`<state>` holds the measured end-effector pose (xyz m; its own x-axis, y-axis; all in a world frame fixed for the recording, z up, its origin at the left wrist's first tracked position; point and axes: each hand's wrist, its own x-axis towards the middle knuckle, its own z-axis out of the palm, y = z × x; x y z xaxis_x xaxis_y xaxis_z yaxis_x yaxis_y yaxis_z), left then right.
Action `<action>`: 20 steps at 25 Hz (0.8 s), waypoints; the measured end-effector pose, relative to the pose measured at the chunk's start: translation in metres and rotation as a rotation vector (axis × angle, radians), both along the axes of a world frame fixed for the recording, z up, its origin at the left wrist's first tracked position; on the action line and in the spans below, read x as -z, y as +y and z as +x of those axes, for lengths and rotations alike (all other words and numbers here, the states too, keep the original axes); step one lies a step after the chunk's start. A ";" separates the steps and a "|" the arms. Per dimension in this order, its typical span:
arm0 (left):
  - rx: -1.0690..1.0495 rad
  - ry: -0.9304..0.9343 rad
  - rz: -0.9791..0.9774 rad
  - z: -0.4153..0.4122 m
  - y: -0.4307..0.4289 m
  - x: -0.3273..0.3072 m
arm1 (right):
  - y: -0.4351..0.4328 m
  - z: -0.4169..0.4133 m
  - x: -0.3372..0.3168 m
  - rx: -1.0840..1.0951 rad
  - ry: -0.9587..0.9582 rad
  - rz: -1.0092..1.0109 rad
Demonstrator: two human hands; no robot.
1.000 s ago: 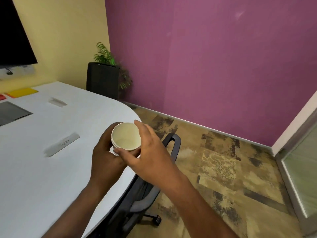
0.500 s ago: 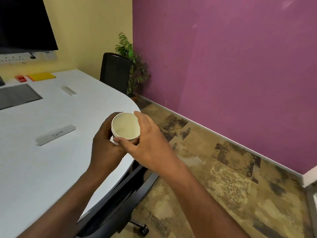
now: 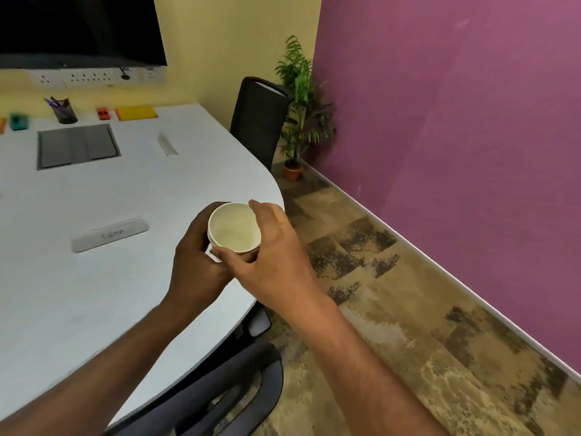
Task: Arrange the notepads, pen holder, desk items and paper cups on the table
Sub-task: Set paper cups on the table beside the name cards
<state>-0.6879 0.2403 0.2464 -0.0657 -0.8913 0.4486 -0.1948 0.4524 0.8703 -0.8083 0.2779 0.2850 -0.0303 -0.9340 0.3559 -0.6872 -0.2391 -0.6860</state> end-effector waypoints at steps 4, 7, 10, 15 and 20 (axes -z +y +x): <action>-0.129 -0.039 -0.004 -0.038 -0.028 0.000 | -0.048 -0.046 0.005 -0.125 -0.079 0.034; -0.226 -0.065 0.035 -0.067 -0.038 0.001 | -0.071 -0.080 0.014 -0.246 -0.100 0.040; -0.306 -0.083 0.080 -0.099 -0.046 0.006 | -0.091 -0.113 0.020 -0.346 -0.102 0.039; -0.509 -0.053 0.131 -0.157 -0.071 0.011 | -0.148 -0.161 0.029 -0.555 -0.090 0.107; -0.638 -0.035 0.150 -0.157 -0.114 0.021 | -0.205 -0.157 0.033 -0.685 -0.070 0.167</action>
